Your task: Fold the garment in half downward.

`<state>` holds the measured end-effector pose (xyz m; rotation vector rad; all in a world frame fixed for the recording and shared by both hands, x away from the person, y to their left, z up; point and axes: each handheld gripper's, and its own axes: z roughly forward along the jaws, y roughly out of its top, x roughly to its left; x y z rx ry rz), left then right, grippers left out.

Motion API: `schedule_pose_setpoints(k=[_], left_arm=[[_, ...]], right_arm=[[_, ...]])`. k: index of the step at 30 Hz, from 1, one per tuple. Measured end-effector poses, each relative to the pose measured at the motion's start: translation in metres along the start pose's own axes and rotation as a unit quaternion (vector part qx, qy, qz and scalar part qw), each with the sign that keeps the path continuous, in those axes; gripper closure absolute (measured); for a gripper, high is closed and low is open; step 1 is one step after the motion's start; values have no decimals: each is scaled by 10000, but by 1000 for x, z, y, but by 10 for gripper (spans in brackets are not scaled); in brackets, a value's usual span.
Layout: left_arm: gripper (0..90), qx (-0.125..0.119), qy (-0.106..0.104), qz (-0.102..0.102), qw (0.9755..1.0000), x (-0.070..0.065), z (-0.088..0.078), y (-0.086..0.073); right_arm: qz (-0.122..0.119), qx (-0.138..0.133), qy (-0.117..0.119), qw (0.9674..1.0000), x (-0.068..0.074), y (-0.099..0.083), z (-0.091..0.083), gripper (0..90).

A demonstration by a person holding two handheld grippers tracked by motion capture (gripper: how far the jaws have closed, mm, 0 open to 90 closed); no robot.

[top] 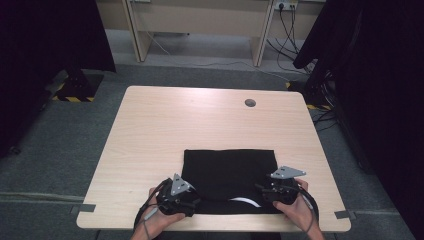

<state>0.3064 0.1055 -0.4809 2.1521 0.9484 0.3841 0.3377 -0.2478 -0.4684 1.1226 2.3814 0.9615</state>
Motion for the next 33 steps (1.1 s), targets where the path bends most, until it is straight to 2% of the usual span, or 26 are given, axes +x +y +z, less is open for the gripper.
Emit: schedule_pose_setpoints(k=[7,14,17,20,23,27,33], left_arm=[[186,-22,-66,50,10000,2,19,18],[185,-13,-107,82,9999,1,28,26],[184,-33,-122,92,9999,1,28,26],[183,-56,-132,58,9999,1,28,26],[171,-135,-209,-85,9997,1,25,25],[148,-208,-223,-151,9994,3,21,24],[97,-262,-242,-199,9992,4,10,21]], right_arm=[[191,14,-130,9997,-20,-3,-3,431],[304,15,-194,9993,-31,-4,-5,431],[368,7,-171,9992,-32,-6,-6,431],[316,-24,-188,9993,-33,-6,-6,431],[261,-42,-179,9995,-33,-6,-6,418],[446,-146,13,9989,-34,-7,-7,351],[515,-351,22,9981,-31,-7,-13,303]])
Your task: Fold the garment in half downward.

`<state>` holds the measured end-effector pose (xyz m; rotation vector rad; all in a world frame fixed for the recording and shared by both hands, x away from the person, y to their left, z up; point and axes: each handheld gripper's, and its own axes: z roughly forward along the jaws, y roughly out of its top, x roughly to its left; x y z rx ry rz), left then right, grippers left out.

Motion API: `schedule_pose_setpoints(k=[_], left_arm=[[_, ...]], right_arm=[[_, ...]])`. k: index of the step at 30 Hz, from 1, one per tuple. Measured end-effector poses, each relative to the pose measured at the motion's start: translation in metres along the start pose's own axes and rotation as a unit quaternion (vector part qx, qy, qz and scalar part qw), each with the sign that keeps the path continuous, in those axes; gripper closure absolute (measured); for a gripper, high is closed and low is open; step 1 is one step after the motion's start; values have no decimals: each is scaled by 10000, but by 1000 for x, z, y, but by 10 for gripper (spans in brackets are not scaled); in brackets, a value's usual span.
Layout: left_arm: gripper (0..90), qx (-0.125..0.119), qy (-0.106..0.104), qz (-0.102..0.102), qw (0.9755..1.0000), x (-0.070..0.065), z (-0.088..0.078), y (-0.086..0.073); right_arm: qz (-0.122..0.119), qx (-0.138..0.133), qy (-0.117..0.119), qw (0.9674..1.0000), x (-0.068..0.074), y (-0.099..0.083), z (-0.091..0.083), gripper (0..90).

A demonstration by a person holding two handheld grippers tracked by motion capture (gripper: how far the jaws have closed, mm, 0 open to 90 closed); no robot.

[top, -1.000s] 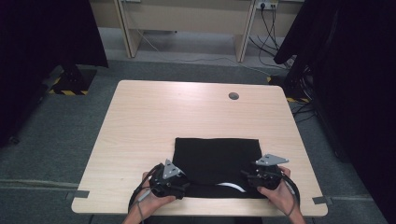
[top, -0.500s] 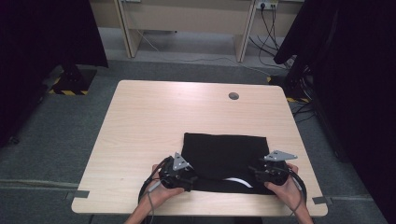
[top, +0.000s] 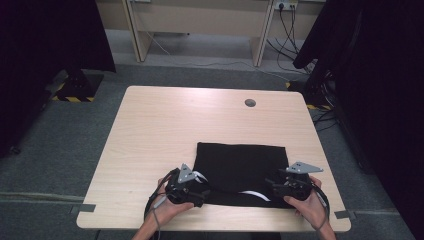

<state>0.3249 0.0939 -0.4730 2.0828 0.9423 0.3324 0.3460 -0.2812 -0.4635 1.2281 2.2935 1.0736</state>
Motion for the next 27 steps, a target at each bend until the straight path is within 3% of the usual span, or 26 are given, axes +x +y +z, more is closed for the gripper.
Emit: schedule_pose_setpoints(k=[6,15,27], left_arm=[[44,-27,26,-86,10000,2,-11,-6],[33,27,65,-237,9997,10,-24,-25],[33,171,295,-155,9993,9,-32,-42]], right_arm=[[-41,-144,10,9999,10,1,-13,255],[-61,-203,-31,9998,19,-5,-25,222],[-56,-183,-94,9998,26,-22,-37,221]])
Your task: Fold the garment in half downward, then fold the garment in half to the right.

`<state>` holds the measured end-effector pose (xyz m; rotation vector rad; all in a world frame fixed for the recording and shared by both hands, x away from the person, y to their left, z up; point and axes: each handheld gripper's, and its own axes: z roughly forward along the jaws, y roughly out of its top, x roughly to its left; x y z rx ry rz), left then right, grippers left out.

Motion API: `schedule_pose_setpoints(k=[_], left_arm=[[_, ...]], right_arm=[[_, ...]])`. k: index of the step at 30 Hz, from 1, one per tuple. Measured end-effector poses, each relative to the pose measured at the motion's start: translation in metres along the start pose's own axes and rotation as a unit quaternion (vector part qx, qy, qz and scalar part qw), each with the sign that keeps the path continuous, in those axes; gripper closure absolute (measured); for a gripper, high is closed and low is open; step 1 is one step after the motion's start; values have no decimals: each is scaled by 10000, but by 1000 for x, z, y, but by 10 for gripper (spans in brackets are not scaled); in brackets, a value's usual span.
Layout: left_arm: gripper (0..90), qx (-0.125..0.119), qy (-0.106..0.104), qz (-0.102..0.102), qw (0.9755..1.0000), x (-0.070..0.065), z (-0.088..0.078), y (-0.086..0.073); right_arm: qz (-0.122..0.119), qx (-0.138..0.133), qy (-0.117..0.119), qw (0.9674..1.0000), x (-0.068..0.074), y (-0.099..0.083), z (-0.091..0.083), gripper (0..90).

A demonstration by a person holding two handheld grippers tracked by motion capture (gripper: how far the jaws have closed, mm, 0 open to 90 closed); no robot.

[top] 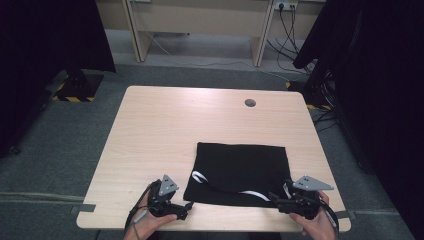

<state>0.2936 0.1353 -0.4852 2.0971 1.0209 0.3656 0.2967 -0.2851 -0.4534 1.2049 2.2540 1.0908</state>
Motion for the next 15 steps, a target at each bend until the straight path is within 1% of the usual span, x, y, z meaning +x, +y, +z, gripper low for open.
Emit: schedule_pose_setpoints(k=[1,3,5,9,11,13,15], left_arm=[[32,16,16,27,10000,0,-1,-1],[32,59,81,143,9998,-1,-1,-2],[27,92,130,197,9997,-2,-2,-3],[21,59,143,175,9997,-1,-2,-4],[21,61,145,170,9997,-1,-2,-4],[19,73,132,117,9998,-1,-2,-3],[18,64,121,110,9998,-2,-1,-2]], right_arm=[[20,0,-4,10000,1,-1,-1,221],[42,9,9,10000,2,-5,-2,219],[72,19,6,10000,2,-9,-3,209],[141,-11,-3,9999,2,-14,-6,201],[160,-49,-16,9999,1,-13,-7,201],[182,-112,-22,9998,0,-12,-9,201],[183,-118,-31,9998,0,-11,-10,201]])
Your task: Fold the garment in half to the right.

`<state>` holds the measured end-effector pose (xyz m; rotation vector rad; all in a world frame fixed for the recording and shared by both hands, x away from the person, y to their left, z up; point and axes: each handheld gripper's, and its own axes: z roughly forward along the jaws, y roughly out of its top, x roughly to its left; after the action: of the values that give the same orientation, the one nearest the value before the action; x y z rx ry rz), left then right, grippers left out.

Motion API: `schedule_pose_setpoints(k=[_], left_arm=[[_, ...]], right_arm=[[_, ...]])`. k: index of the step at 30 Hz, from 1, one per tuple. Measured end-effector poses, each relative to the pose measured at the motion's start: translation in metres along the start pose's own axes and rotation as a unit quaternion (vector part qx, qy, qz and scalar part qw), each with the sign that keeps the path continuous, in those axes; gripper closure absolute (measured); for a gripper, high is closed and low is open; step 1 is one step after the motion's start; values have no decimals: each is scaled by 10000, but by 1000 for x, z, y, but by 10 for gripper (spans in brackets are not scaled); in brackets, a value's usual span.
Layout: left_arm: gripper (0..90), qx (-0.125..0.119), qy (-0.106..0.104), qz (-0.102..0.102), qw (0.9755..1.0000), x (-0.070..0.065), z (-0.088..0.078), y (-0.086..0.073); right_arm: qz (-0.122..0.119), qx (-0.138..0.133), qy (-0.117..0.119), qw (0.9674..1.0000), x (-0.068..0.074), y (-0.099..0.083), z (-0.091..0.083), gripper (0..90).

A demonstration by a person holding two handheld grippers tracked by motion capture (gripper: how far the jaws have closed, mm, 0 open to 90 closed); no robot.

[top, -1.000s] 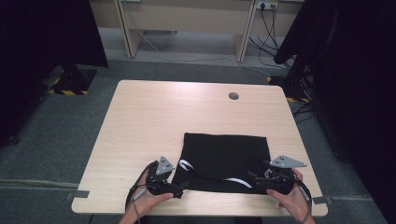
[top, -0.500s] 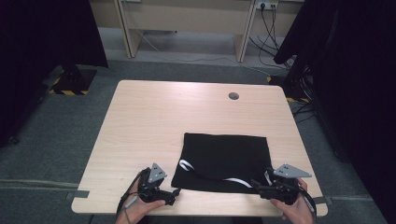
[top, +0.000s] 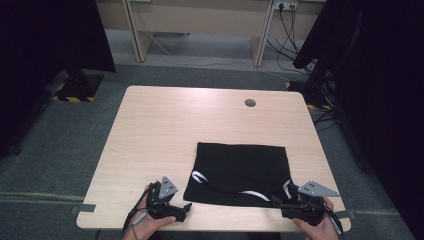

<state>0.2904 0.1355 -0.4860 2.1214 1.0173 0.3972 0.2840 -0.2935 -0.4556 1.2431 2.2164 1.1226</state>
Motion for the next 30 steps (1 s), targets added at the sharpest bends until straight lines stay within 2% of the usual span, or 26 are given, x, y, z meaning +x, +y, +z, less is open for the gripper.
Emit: schedule_pose_setpoints(k=[5,10,13,17,26,30], left_arm=[[19,-27,-48,7,10000,-4,2,2],[20,-62,-259,-29,9996,-10,8,8],[19,-42,-261,4,9996,-12,11,11],[19,-67,-310,-69,9995,-13,14,14],[16,-36,-384,90,9992,-22,31,29],[15,-41,-400,55,9992,-24,37,35]], right_arm=[[-6,-19,-14,10000,0,0,-2,202],[-16,-16,-11,10000,1,0,-2,202],[-46,-15,-21,10000,1,0,-2,202],[-36,-8,-25,10000,1,-1,-3,202],[-38,7,11,10000,1,-2,-2,203],[-37,-4,17,10000,0,-2,-3,203]])
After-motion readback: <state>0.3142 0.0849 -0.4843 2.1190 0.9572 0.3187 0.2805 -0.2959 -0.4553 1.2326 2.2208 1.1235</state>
